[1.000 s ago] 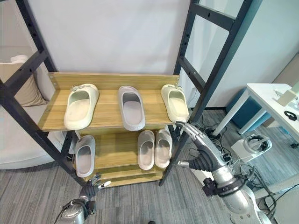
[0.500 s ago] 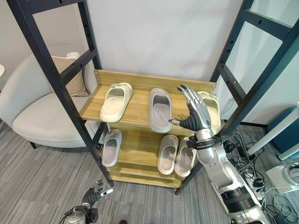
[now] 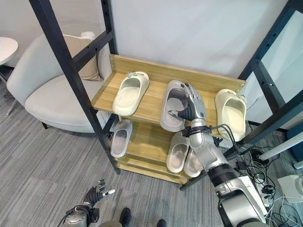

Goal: Arrange the slippers neatly on the shoe rack.

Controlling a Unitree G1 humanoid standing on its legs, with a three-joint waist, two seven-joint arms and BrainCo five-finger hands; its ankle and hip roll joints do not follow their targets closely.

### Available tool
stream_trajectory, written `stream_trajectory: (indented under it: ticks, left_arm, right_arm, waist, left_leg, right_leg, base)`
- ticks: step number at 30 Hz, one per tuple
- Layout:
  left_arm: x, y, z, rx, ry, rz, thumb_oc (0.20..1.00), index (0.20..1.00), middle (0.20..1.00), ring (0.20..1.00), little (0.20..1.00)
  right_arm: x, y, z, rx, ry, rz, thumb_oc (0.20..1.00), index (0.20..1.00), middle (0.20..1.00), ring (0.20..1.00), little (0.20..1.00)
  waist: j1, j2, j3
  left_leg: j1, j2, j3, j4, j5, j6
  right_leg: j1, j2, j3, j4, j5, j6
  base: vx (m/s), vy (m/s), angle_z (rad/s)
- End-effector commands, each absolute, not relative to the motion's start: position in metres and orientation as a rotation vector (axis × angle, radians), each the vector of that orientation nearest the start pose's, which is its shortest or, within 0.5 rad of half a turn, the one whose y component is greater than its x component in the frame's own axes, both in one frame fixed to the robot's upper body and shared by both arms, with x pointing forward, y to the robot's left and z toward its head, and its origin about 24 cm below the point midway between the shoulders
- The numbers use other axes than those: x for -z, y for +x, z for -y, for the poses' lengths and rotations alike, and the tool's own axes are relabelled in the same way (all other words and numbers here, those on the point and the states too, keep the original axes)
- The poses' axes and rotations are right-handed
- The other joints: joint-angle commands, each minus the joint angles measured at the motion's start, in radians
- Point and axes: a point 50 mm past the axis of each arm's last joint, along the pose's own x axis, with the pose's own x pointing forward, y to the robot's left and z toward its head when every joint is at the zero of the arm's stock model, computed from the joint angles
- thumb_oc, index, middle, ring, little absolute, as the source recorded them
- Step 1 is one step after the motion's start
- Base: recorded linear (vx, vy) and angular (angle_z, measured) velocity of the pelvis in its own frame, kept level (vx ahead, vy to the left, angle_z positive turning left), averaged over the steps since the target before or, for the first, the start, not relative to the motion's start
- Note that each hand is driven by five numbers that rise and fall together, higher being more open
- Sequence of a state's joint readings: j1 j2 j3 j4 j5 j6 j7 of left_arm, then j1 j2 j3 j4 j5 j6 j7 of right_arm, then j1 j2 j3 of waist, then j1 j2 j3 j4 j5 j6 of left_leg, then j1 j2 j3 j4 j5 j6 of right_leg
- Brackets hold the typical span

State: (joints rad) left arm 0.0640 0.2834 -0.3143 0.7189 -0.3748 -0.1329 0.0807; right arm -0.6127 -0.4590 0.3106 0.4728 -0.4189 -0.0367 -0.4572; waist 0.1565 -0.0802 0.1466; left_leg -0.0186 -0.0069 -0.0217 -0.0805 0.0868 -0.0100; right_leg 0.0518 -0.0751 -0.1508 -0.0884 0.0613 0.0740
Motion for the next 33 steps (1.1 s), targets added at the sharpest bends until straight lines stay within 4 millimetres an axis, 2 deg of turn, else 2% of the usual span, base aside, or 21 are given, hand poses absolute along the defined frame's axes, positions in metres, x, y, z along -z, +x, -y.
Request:
stream_trajectory:
  ticks: [1, 4, 8, 12, 13, 14, 18, 21, 23, 24, 25, 26, 28, 29, 31, 33]
  left_arm:
    - [0.098, 0.193, -0.19, 0.008, 0.06, -0.601, 1.0, 1.0, 1.0, 1.0, 1.0]
    - [0.093, 0.199, -0.189, 0.018, 0.062, -0.578, 1.0, 1.0, 1.0, 1.0, 1.0]
    - [0.09, 0.205, -0.188, 0.006, 0.058, -0.563, 1.0, 1.0, 1.0, 1.0, 1.0]
    - [0.091, 0.207, -0.189, -0.022, 0.053, -0.57, 1.0, 1.0, 1.0, 1.0, 1.0]
    - [0.091, 0.207, -0.189, -0.028, 0.05, -0.569, 1.0, 1.0, 1.0, 1.0, 1.0]
    - [0.091, 0.206, -0.189, -0.028, 0.047, -0.57, 1.0, 1.0, 1.0, 1.0, 1.0]
    - [0.094, 0.202, -0.189, -0.032, 0.052, -0.59, 1.0, 1.0, 1.0, 1.0, 1.0]
    - [0.094, 0.201, -0.188, -0.036, 0.045, -0.595, 1.0, 1.0, 1.0, 1.0, 1.0]
    - [0.097, 0.197, -0.189, -0.05, 0.045, -0.614, 1.0, 1.0, 1.0, 1.0, 1.0]
    - [0.097, 0.197, -0.189, -0.05, 0.046, -0.615, 1.0, 1.0, 1.0, 1.0, 1.0]
    - [0.097, 0.196, -0.191, -0.058, 0.054, -0.618, 1.0, 1.0, 1.0, 1.0, 1.0]
    - [0.098, 0.195, -0.192, -0.068, 0.059, -0.622, 1.0, 1.0, 1.0, 1.0, 1.0]
    - [0.098, 0.195, -0.193, -0.077, 0.061, -0.623, 1.0, 1.0, 1.0, 1.0, 1.0]
    - [0.098, 0.194, -0.193, -0.077, 0.061, -0.624, 1.0, 1.0, 1.0, 1.0, 1.0]
    - [0.1, 0.192, -0.196, -0.095, 0.064, -0.631, 1.0, 1.0, 1.0, 1.0, 1.0]
    - [0.101, 0.19, -0.197, -0.097, 0.062, -0.635, 1.0, 1.0, 1.0, 1.0, 1.0]
  right_arm:
    - [-0.17, 0.374, 0.184, 0.292, -0.944, 0.444, 1.0, 1.0, 1.0, 1.0, 1.0]
    - [-0.183, 0.39, 0.188, 0.321, -0.955, 0.396, 1.0, 1.0, 1.0, 1.0, 1.0]
    - [-0.193, 0.396, 0.188, 0.362, -0.911, 0.384, 1.0, 1.0, 1.0, 1.0, 1.0]
    - [-0.189, 0.398, 0.185, 0.367, -0.848, 0.352, 1.0, 1.0, 1.0, 1.0, 1.0]
    - [-0.188, 0.399, 0.185, 0.365, -0.844, 0.344, 0.52, 0.52, 0.52, 0.52, 0.52]
    - [-0.185, 0.399, 0.184, 0.359, -0.818, 0.323, 0.2, 0.2, 0.2, 0.2, 0.2]
    - [-0.173, 0.397, 0.181, 0.331, -0.762, 0.289, 0.2, 0.2, 0.2, 0.2, 0.2]
    - [-0.174, 0.393, 0.179, 0.33, -0.702, 0.308, 0.2, 0.2, 0.2, 0.2, 0.2]
    - [-0.183, 0.381, 0.175, 0.342, -0.59, 0.395, 0.2, 0.2, 0.2, 0.2, 0.2]
    - [-0.182, 0.381, 0.175, 0.342, -0.59, 0.393, 0.2, 0.2, 0.2, 0.2, 0.2]
    - [-0.198, 0.366, 0.172, 0.356, -0.536, 0.513, 0.2, 0.2, 0.2, 0.2, 0.2]
    - [-0.206, 0.354, 0.17, 0.352, -0.502, 0.59, 0.2, 0.2, 0.2, 0.2, 0.2]
    - [-0.215, 0.337, 0.164, 0.327, -0.455, 0.691, 0.2, 0.2, 0.2, 0.2, 0.2]
    - [-0.215, 0.336, 0.164, 0.327, -0.455, 0.689, 0.2, 0.2, 0.2, 0.2, 0.2]
    - [-0.228, 0.301, 0.146, 0.186, -0.309, 0.859, 0.2, 0.2, 0.2, 0.2, 0.2]
    - [-0.228, 0.285, 0.133, 0.046, -0.207, 0.901, 0.2, 0.2, 0.2, 0.2, 0.2]
  waist:
    - [0.046, -0.014, 0.014]
    - [0.06, -0.017, 0.026]
    - [0.058, -0.016, 0.033]
    - [0.048, -0.016, 0.032]
    - [0.047, -0.016, 0.03]
    - [0.045, -0.016, 0.029]
    - [0.032, -0.014, 0.02]
    - [0.025, -0.01, 0.016]
    - [0.013, -0.004, 0.006]
    - [0.014, -0.004, 0.006]
    - [0.004, 0.001, 0.002]
    - [-0.001, 0.004, -0.003]
    - [-0.006, 0.006, -0.004]
    - [-0.005, 0.006, -0.005]
    - [-0.019, 0.008, -0.005]
    - [-0.025, 0.008, -0.005]
  left_leg:
    - [0.02, 0.003, -0.004, 0.064, -0.107, -0.007]
    - [0.001, 0.003, -0.01, 0.071, -0.103, -0.01]
    - [-0.009, 0.003, -0.013, 0.074, -0.1, -0.012]
    - [-0.007, 0.0, -0.013, 0.072, -0.1, -0.013]
    - [-0.005, 0.0, -0.012, 0.072, -0.101, -0.012]
    - [-0.002, 0.001, -0.011, 0.072, -0.102, -0.012]
    - [0.021, 0.008, -0.006, 0.059, -0.101, -0.014]
    - [0.034, 0.011, -0.003, 0.051, -0.1, -0.016]
    - [0.052, 0.015, 0.001, 0.038, -0.099, -0.018]
    - [0.053, 0.015, 0.001, 0.037, -0.099, -0.018]
    - [0.054, 0.014, 0.004, 0.032, -0.09, -0.019]
    - [0.06, 0.014, 0.004, 0.028, -0.089, -0.019]
    - [0.065, 0.015, 0.006, 0.024, -0.088, -0.018]
    - [0.066, 0.015, 0.006, 0.024, -0.088, -0.018]
    - [0.069, 0.015, 0.01, 0.022, -0.087, -0.018]
    - [0.073, 0.016, 0.013, 0.017, -0.085, -0.019]
  right_leg:
    - [0.047, -0.043, -0.018, 0.011, -0.042, 0.072]
    - [0.034, -0.044, -0.024, 0.011, -0.036, 0.071]
    - [0.026, -0.044, -0.025, 0.013, -0.033, 0.07]
    - [0.023, -0.045, -0.025, 0.019, -0.036, 0.068]
    - [0.024, -0.044, -0.024, 0.02, -0.037, 0.068]
    - [0.027, -0.044, -0.022, 0.019, -0.038, 0.066]
    - [0.037, -0.041, -0.019, 0.016, -0.041, 0.065]
    - [0.041, -0.039, -0.017, 0.015, -0.044, 0.064]
    - [0.051, -0.037, -0.015, 0.014, -0.051, 0.064]
    - [0.052, -0.037, -0.016, 0.014, -0.052, 0.064]
    - [0.05, -0.038, -0.016, 0.017, -0.048, 0.063]
    - [0.052, -0.039, -0.016, 0.016, -0.051, 0.063]
    - [0.053, -0.038, -0.016, 0.018, -0.053, 0.062]
    - [0.053, -0.038, -0.016, 0.018, -0.053, 0.062]
    - [0.053, -0.036, -0.016, 0.021, -0.057, 0.062]
    - [0.054, -0.035, -0.015, 0.021, -0.06, 0.061]
  base:
    - [0.0, 0.0, 0.0]
    - [-0.04, 0.012, 0.06]
    - [-0.01, 0.01, 0.03]
    - [0.01, 0.017, 0.06]
    - [0.0, 0.0, 0.0]
    - [0.0, 0.0, 0.0]
    - [0.03, 0.001, -0.09]
    - [0.0, 0.0, 0.0]
    - [0.0, 0.0, 0.0]
    - [-0.01, -0.013, 0.03]
    - [0.0, 0.0, 0.0]
    - [0.0, 0.0, 0.0]
    - [0.0, 0.0, 0.0]
    - [0.01, -0.011, 0.04]
    - [0.0, -0.005, -0.02]
    - [0.0, 0.0, 0.0]
